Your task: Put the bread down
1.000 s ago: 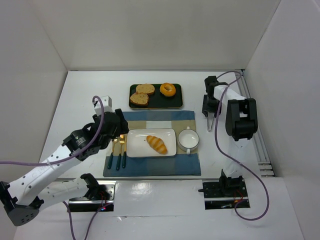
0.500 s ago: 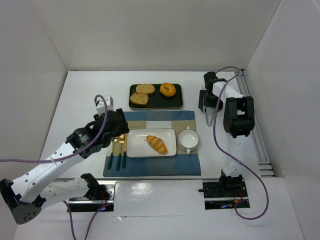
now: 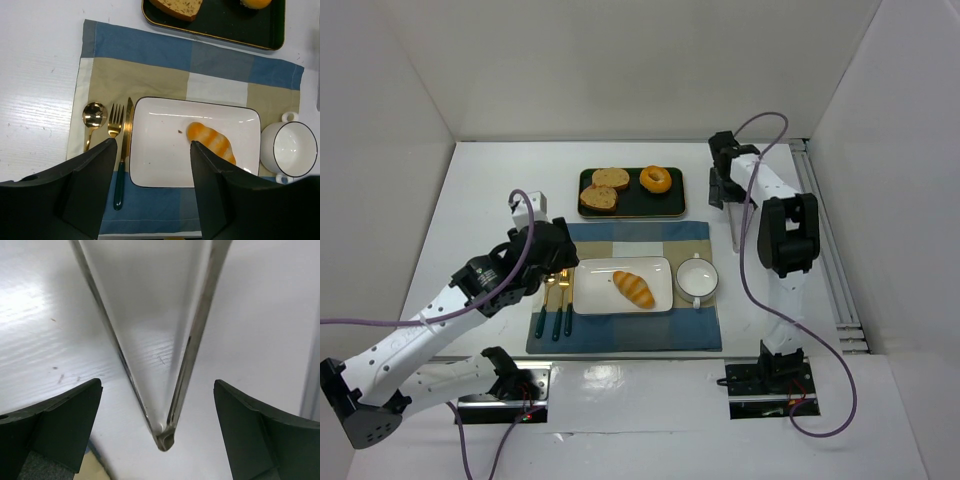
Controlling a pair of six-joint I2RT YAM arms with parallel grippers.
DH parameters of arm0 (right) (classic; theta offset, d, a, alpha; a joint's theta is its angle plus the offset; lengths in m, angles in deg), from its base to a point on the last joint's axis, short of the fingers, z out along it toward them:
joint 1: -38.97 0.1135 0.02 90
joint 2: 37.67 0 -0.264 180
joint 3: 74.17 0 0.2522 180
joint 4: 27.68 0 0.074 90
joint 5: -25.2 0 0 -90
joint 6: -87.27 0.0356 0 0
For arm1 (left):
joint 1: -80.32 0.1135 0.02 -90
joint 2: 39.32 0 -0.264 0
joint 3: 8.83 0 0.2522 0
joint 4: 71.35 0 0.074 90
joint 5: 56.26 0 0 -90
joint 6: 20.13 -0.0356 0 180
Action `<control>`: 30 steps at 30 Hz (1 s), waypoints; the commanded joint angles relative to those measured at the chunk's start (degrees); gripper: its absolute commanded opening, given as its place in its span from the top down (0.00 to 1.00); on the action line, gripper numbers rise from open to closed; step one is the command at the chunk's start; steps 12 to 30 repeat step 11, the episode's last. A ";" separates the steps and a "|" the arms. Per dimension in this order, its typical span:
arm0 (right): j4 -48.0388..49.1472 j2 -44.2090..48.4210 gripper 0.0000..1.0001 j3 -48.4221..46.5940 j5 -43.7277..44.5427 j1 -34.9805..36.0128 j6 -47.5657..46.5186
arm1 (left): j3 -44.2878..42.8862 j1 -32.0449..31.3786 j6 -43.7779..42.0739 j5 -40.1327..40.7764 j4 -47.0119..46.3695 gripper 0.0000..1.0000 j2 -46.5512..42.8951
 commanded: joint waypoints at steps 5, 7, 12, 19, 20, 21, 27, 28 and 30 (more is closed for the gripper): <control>-7.80 7.00 0.00 -10.51 17.52 9.14 4.15 | -3.98 0.35 0.71 -0.15 0.27 0.27 -1.66; -7.81 9.37 0.00 -11.13 19.18 12.13 5.90 | -4.68 0.35 0.71 -0.68 0.79 0.27 -2.18; -8.60 14.03 0.00 -11.75 19.19 17.32 8.11 | -4.69 0.35 0.71 -1.20 1.41 0.27 -2.88; -8.60 14.03 0.00 -11.75 19.19 17.32 8.11 | -4.69 0.35 0.71 -1.20 1.41 0.27 -2.88; -8.60 14.03 0.00 -11.75 19.19 17.32 8.11 | -4.69 0.35 0.71 -1.20 1.41 0.27 -2.88; -8.60 14.03 0.00 -11.75 19.19 17.32 8.11 | -4.69 0.35 0.71 -1.20 1.41 0.27 -2.88; -8.60 14.03 0.00 -11.75 19.19 17.32 8.11 | -4.69 0.35 0.71 -1.20 1.41 0.27 -2.88; -8.60 14.03 0.00 -11.75 19.19 17.32 8.11 | -4.69 0.35 0.71 -1.20 1.41 0.27 -2.88; -8.60 14.03 0.00 -11.75 19.19 17.32 8.11 | -4.69 0.35 0.71 -1.20 1.41 0.27 -2.88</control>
